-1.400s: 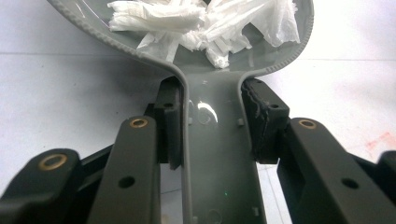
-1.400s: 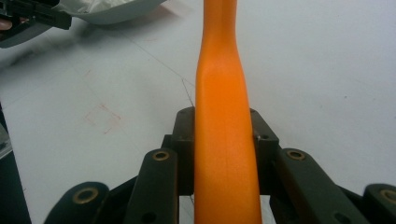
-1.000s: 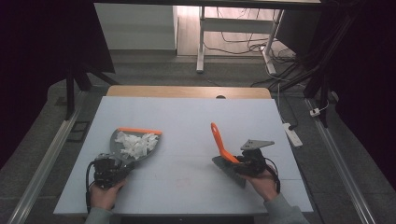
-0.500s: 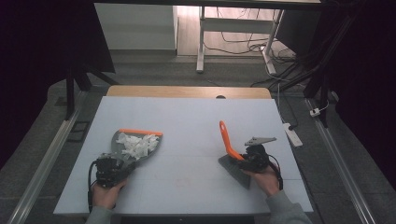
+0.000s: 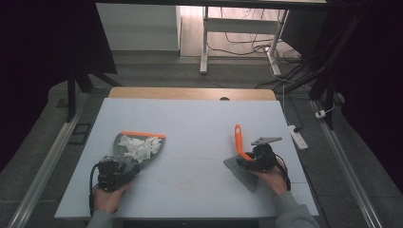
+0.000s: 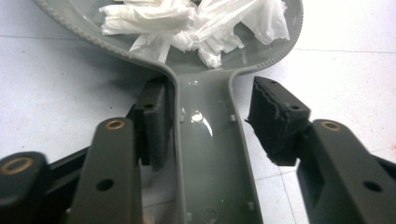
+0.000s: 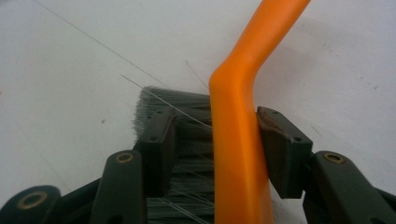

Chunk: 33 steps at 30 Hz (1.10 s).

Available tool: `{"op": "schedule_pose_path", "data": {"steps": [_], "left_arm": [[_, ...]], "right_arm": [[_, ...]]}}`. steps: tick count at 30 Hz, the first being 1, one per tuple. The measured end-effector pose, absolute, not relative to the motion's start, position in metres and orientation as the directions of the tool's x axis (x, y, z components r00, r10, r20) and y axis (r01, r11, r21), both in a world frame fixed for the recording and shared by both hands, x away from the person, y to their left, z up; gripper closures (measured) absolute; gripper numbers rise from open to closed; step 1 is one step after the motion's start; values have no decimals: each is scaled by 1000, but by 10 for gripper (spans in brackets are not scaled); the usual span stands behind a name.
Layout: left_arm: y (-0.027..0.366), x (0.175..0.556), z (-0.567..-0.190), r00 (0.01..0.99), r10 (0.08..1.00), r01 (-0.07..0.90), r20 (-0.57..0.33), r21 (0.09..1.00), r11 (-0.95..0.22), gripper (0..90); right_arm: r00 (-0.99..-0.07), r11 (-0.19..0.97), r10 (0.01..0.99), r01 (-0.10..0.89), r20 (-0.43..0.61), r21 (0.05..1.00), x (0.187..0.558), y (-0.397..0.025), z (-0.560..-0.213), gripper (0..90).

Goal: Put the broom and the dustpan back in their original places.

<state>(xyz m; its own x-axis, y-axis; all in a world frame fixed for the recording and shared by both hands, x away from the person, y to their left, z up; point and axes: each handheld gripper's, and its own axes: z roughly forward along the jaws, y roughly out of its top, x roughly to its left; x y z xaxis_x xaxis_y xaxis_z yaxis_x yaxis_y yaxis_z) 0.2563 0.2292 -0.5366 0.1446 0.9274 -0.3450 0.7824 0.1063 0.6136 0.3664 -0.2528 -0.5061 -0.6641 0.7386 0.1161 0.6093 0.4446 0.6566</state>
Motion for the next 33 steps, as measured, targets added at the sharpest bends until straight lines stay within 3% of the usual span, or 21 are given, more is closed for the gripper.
{"op": "schedule_pose_path", "data": {"steps": [4,9,18,33], "left_arm": [[229,256,-536,153,927,782,-342,615,98,389],[229,255,-533,158,929,777,-333,623,91,313],[232,242,-519,218,938,743,-269,669,19,289],[227,254,-500,513,826,661,-235,722,-205,324]], "right_arm": [[-649,467,760,584,36,664,366,-251,-506,467],[-643,455,764,585,43,672,366,-255,-506,463],[-661,435,750,537,40,723,359,-256,-496,469],[-734,477,679,456,14,751,341,-255,-491,483]]}}
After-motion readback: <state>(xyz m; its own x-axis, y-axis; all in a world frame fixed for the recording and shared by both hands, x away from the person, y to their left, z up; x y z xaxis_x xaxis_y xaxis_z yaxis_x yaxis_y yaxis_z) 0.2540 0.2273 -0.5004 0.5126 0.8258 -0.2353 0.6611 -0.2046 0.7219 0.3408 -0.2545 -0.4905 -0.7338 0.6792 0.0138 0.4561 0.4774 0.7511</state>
